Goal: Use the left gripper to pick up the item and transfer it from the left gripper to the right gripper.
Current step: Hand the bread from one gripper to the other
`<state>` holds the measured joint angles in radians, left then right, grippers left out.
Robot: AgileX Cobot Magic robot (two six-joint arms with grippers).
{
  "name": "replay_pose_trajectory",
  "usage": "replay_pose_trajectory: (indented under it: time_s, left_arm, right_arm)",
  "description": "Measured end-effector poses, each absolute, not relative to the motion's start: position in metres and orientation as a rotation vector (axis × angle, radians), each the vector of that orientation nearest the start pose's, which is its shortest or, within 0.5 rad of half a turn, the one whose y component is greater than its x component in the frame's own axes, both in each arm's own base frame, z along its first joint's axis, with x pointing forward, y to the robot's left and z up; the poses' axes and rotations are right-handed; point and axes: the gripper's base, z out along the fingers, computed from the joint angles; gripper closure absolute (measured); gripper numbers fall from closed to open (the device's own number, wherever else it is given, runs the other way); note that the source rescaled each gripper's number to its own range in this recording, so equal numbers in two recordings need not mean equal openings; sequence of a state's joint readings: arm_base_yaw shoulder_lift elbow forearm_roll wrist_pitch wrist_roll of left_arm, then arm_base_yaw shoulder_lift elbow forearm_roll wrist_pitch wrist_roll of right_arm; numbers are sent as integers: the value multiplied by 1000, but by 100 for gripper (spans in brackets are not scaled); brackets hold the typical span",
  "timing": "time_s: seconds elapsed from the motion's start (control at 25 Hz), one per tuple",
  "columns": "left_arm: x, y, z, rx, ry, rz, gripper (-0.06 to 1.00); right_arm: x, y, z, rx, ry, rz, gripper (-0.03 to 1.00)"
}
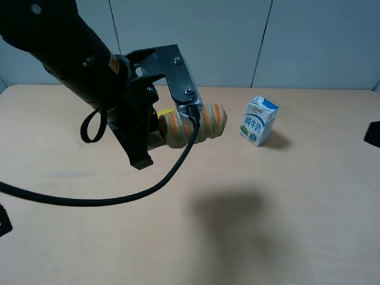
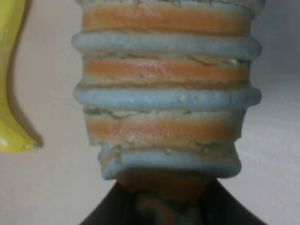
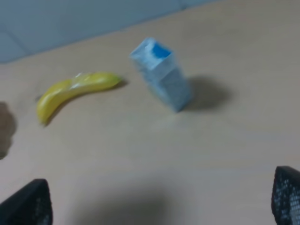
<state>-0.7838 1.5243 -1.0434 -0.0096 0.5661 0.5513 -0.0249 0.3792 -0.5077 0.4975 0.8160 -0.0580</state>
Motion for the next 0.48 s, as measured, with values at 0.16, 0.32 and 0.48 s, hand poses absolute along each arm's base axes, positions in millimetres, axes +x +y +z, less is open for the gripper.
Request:
replay_pose_trajectory:
  time_s: [0.16,0.32,0.48]
  left_arm:
    - [225,-225,257,1558,1987,-103,92]
    - [226,-226,257,1552,1979,-105,92]
    - [226,-227,259,1541,1958,-108,92]
  right_arm:
    - [101,37,288,46,2190,617,-3]
    - [132,45,275,-70,2258,708,-3]
    - [154,54,263,-164,2276,861,-3]
